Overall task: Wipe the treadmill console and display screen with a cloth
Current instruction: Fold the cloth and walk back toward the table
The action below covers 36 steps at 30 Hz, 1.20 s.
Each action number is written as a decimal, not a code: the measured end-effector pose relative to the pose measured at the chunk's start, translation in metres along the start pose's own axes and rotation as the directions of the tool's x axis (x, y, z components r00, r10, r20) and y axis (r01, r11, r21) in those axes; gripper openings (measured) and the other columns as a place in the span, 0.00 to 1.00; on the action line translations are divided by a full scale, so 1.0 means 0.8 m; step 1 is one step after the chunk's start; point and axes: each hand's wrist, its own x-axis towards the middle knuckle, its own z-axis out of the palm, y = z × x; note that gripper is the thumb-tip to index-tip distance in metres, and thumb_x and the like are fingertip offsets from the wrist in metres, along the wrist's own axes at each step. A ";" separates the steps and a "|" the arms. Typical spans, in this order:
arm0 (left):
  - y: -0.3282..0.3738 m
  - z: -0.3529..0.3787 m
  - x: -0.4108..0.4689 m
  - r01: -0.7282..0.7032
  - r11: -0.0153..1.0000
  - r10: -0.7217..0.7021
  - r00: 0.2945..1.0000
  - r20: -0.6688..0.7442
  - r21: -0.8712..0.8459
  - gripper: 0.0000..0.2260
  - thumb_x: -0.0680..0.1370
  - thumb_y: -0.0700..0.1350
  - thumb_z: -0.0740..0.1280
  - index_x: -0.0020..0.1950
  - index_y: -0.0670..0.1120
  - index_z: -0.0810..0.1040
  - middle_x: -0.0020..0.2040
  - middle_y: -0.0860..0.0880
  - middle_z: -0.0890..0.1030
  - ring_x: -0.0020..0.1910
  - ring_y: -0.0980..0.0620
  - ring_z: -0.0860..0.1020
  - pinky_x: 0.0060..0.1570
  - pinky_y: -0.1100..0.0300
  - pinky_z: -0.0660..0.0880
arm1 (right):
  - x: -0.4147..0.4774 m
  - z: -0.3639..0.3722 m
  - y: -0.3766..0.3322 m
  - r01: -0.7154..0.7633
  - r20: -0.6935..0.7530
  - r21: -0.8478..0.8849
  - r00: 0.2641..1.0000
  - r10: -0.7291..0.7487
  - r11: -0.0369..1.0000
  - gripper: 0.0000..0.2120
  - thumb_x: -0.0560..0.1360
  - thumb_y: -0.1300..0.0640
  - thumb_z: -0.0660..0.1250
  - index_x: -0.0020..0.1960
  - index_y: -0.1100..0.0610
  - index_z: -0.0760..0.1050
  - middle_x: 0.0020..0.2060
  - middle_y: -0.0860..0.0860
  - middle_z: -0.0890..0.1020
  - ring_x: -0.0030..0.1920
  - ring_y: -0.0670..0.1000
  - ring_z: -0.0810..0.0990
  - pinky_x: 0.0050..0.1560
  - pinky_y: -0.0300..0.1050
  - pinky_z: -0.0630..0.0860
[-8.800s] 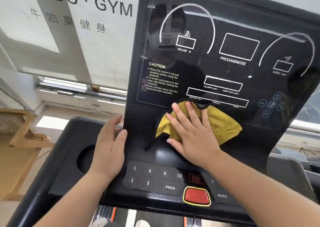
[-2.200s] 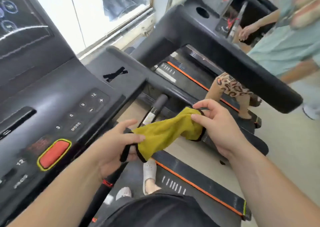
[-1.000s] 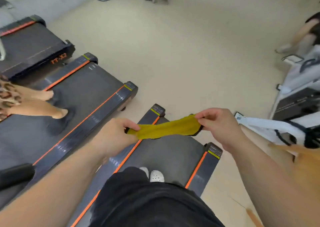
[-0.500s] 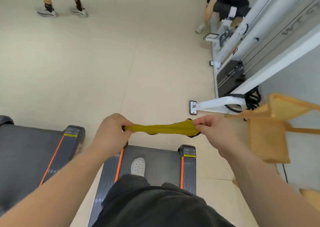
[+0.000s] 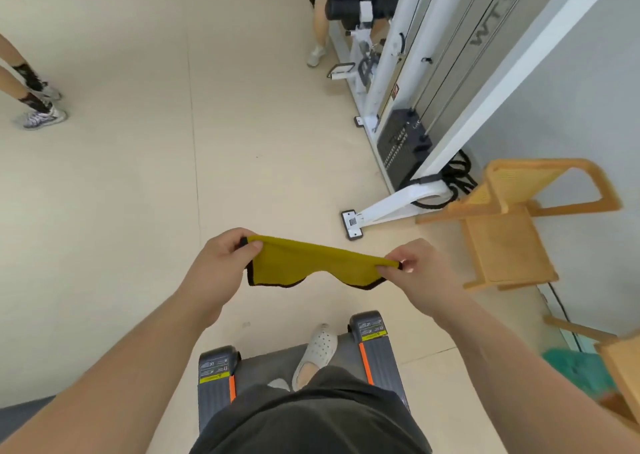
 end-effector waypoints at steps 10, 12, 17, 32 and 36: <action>0.095 0.074 0.167 0.070 0.987 -0.062 0.996 0.060 -0.141 0.07 0.82 0.43 0.66 0.53 0.42 0.83 0.48 0.42 0.85 0.48 0.43 0.84 0.49 0.45 0.83 | 0.146 -0.069 0.042 -0.215 0.100 0.674 0.975 0.201 0.707 0.07 0.78 0.63 0.72 0.43 0.59 0.77 0.37 0.57 0.81 0.43 0.55 0.83 0.56 0.54 0.84; 0.095 0.096 0.214 0.084 0.988 -0.072 0.992 0.100 -0.129 0.08 0.83 0.43 0.66 0.53 0.42 0.83 0.48 0.41 0.85 0.48 0.42 0.83 0.47 0.45 0.83 | 0.173 -0.065 0.051 -0.205 0.028 0.691 0.966 0.258 0.693 0.05 0.79 0.63 0.71 0.45 0.59 0.78 0.35 0.54 0.82 0.37 0.51 0.83 0.44 0.48 0.86; 0.066 0.155 0.356 0.081 0.993 -0.061 0.975 0.213 -0.083 0.08 0.83 0.43 0.65 0.53 0.42 0.82 0.46 0.44 0.86 0.44 0.45 0.85 0.39 0.51 0.82 | 0.267 -0.028 0.095 -0.155 -0.148 0.750 0.909 0.391 0.644 0.04 0.80 0.61 0.71 0.52 0.62 0.79 0.41 0.55 0.84 0.38 0.49 0.85 0.41 0.49 0.84; 0.071 0.328 0.513 -0.038 0.997 0.000 0.879 0.477 0.070 0.05 0.80 0.41 0.69 0.51 0.44 0.85 0.47 0.42 0.86 0.45 0.42 0.85 0.38 0.48 0.84 | 0.373 0.026 0.153 -0.051 -0.339 0.866 0.670 0.661 0.497 0.04 0.78 0.60 0.74 0.47 0.58 0.79 0.40 0.56 0.82 0.41 0.55 0.85 0.38 0.52 0.85; 0.088 0.422 0.475 -0.161 0.980 0.056 0.777 0.627 0.113 0.06 0.80 0.41 0.69 0.50 0.45 0.86 0.45 0.42 0.87 0.43 0.41 0.85 0.38 0.45 0.84 | 0.361 0.000 0.179 0.044 -0.362 0.897 0.644 0.674 0.440 0.04 0.78 0.60 0.74 0.47 0.59 0.80 0.41 0.60 0.83 0.40 0.56 0.86 0.39 0.53 0.86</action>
